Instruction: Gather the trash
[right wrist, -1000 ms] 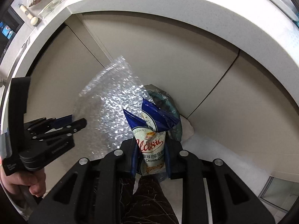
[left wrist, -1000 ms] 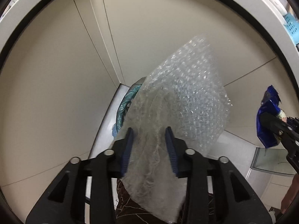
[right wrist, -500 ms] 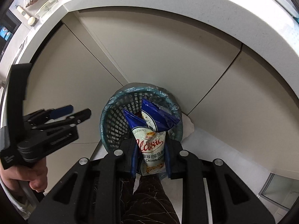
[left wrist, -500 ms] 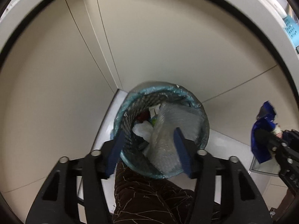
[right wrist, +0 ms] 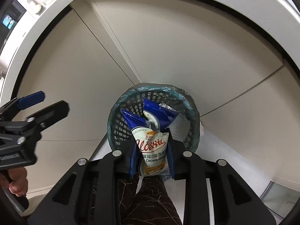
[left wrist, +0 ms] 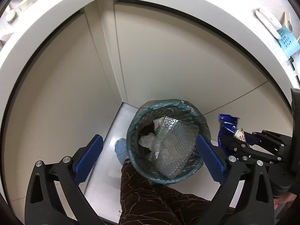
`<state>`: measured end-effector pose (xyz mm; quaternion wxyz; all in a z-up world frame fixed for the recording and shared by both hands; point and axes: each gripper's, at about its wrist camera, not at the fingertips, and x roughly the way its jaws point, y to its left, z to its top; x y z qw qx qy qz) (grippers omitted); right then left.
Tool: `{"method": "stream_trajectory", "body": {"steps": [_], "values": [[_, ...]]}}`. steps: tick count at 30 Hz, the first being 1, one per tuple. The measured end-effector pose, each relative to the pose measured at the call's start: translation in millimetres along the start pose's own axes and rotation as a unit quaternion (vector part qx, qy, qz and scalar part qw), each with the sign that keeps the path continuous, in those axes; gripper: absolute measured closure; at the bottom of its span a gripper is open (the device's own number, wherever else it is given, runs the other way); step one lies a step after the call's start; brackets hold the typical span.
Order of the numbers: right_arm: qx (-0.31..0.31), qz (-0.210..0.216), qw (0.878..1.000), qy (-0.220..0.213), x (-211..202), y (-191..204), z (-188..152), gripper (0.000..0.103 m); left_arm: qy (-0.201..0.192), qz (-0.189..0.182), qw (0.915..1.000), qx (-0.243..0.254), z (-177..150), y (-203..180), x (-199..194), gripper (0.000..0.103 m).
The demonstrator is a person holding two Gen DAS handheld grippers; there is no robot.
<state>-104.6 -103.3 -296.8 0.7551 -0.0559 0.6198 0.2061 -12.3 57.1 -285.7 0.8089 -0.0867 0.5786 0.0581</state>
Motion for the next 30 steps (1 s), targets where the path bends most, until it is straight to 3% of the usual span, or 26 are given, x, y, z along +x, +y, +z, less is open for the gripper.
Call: {"method": "stream_trajectory", "body": {"steps": [20, 30], "values": [[0.011, 0.007, 1.000, 0.000, 2.5, 5.0, 1.5, 0.046, 0.015, 0.008, 0.9998, -0.005, 2.3, 17.8, 11.3, 0.006], [0.013, -0.006, 0.999, -0.028, -32.0, 2.4, 1.4, 0.018, 0.013, 0.020, 0.9997, -0.006, 4.5, 15.2, -5.9, 0.006]]}}
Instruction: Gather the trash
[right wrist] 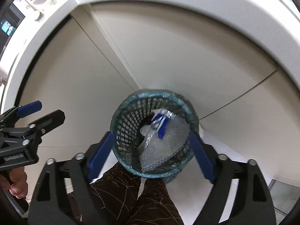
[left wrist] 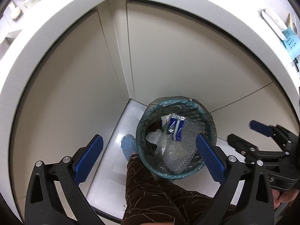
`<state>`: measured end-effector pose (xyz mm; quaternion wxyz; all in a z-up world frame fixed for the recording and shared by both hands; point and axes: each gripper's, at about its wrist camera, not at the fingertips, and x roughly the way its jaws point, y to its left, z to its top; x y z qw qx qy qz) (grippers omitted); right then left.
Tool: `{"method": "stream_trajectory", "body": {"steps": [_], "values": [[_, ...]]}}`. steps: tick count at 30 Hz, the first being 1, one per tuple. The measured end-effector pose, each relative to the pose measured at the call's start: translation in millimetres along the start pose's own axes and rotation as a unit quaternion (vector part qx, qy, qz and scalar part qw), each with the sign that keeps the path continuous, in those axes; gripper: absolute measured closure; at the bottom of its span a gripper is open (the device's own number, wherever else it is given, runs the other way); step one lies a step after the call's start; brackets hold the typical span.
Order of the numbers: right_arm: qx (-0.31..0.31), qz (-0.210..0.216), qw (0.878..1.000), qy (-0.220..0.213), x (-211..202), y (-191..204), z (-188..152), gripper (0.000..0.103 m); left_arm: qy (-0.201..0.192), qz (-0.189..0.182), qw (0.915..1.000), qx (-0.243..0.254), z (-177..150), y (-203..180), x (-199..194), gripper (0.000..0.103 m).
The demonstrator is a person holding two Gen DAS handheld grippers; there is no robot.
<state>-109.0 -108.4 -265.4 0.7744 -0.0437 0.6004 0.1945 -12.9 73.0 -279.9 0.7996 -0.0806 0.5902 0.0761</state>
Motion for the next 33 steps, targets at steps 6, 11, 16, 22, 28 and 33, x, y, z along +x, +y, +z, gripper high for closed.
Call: {"method": "stream_trajectory", "body": {"steps": [6, 11, 16, 22, 28, 33], "values": [[0.008, -0.024, 0.998, -0.051, -65.9, -0.5, 13.4, 0.008, -0.020, 0.007, 0.9997, -0.010, 12.7, -6.5, -50.8, 0.006], [0.021, -0.040, 0.995, -0.094, -135.4, -4.0, 26.1, 0.008, -0.043, 0.009, 0.9989, -0.014, 26.3, -16.2, -107.3, 0.006], [0.026, -0.055, 0.991, -0.123, -199.9, -2.9, 31.7, 0.008, -0.063, 0.006, 0.9978, -0.020, 33.5, -25.2, -161.8, 0.006], [0.041, -0.060, 0.987, -0.142, -252.8, -3.3, 28.8, 0.008, -0.087, 0.014, 0.9960, -0.014, 34.8, -38.3, -218.5, 0.006], [0.052, -0.069, 0.984, -0.153, -287.0, -3.2, 22.0, 0.008, -0.106, 0.001, 0.9944, 0.000, 31.6, -49.5, -254.6, 0.006], [0.053, -0.074, 0.984, -0.153, -289.8, -5.2, 19.1, 0.008, -0.109, 0.002, 0.9940, 0.009, 28.7, -56.7, -257.6, 0.006]]}}
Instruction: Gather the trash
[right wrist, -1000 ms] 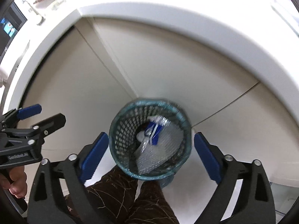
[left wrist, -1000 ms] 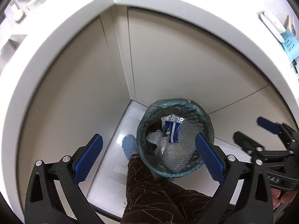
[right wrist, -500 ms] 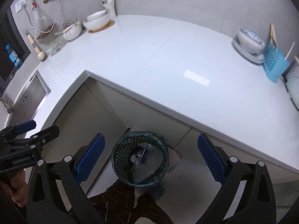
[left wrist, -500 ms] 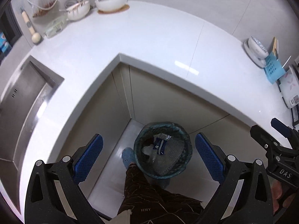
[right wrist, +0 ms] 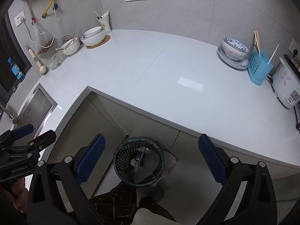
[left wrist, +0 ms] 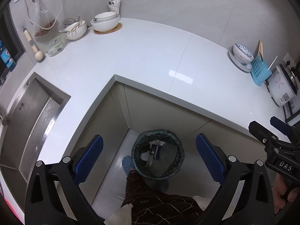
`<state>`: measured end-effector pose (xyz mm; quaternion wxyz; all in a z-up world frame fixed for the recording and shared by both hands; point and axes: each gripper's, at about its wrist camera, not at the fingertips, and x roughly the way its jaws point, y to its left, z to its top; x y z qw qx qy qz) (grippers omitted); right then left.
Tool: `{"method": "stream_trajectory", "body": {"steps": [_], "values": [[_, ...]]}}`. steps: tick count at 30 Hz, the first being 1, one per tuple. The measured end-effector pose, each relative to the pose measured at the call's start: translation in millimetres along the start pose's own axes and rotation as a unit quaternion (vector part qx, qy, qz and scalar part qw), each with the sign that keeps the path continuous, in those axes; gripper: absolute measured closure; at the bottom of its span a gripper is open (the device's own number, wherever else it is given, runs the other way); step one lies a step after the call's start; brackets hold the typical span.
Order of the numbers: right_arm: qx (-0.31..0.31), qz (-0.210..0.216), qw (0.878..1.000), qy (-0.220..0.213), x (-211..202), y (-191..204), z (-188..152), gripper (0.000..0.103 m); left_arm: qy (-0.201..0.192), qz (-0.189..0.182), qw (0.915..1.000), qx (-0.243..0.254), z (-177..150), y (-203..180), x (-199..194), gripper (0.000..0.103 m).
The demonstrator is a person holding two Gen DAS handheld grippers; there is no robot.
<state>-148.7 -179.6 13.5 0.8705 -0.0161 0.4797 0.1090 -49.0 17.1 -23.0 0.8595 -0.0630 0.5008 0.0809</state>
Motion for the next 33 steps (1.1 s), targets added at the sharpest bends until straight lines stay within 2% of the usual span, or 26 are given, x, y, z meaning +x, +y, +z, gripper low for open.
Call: {"method": "stream_trajectory", "body": {"steps": [33], "values": [[0.000, -0.003, 1.000, 0.008, -1.0, 1.7, -7.3, 0.008, 0.006, -0.004, 1.0000, -0.006, -10.1, -0.6, 0.7, 0.006]]}}
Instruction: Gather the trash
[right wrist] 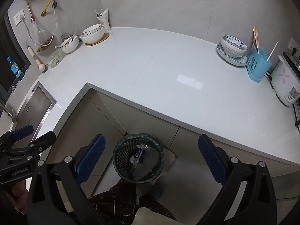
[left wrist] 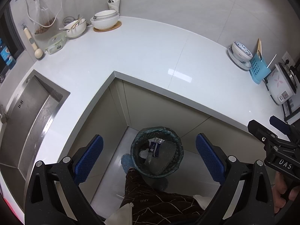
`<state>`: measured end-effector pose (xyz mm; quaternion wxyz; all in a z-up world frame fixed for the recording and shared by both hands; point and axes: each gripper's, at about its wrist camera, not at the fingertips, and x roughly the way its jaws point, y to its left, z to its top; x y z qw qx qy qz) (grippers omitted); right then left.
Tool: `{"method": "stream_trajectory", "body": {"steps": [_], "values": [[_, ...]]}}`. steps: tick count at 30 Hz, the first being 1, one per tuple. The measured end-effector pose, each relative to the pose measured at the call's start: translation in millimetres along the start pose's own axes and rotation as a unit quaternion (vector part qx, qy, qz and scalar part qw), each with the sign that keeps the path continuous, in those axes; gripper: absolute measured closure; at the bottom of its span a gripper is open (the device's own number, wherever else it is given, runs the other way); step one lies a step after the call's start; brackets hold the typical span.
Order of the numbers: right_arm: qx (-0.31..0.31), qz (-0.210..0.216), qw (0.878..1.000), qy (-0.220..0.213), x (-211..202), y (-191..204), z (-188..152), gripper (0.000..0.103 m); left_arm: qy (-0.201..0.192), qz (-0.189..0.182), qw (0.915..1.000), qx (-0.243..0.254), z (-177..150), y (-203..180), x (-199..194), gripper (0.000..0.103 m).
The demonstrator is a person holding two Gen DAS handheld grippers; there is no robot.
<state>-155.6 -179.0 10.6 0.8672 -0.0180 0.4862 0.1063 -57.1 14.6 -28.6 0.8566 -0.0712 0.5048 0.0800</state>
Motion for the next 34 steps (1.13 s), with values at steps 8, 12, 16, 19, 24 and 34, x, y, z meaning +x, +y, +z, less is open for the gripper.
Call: {"method": "stream_trajectory", "body": {"steps": [8, 12, 16, 19, 24, 34], "values": [[0.001, 0.000, 1.000, 0.001, 0.4, 0.7, -0.6, 0.008, 0.001, -0.001, 1.0000, -0.001, -0.9, 0.0, 1.4, 0.006], [0.001, 0.000, 1.000, 0.001, 0.7, 1.9, -1.1, 0.008, -0.001, 0.004, 1.0000, 0.000, -0.4, -1.2, 2.5, 0.006], [0.001, 0.001, 1.000, 0.003, 3.0, 0.9, -1.7, 0.008, 0.004, 0.003, 1.0000, -0.001, 0.0, -1.1, 4.6, 0.006], [0.001, 0.001, 1.000, 0.004, 3.6, 0.8, -1.6, 0.008, 0.002, 0.003, 1.0000, 0.001, 0.4, -2.0, 4.7, 0.006], [0.001, 0.001, 1.000, 0.004, 4.6, 0.2, -1.5, 0.008, 0.003, 0.005, 0.9999, 0.009, 0.9, -5.9, 6.0, 0.006], [0.001, 0.001, 1.000, 0.004, 5.4, 1.2, -2.0, 0.008, 0.001, 0.004, 0.9999, 0.012, 0.8, -8.0, 4.8, 0.006]]}}
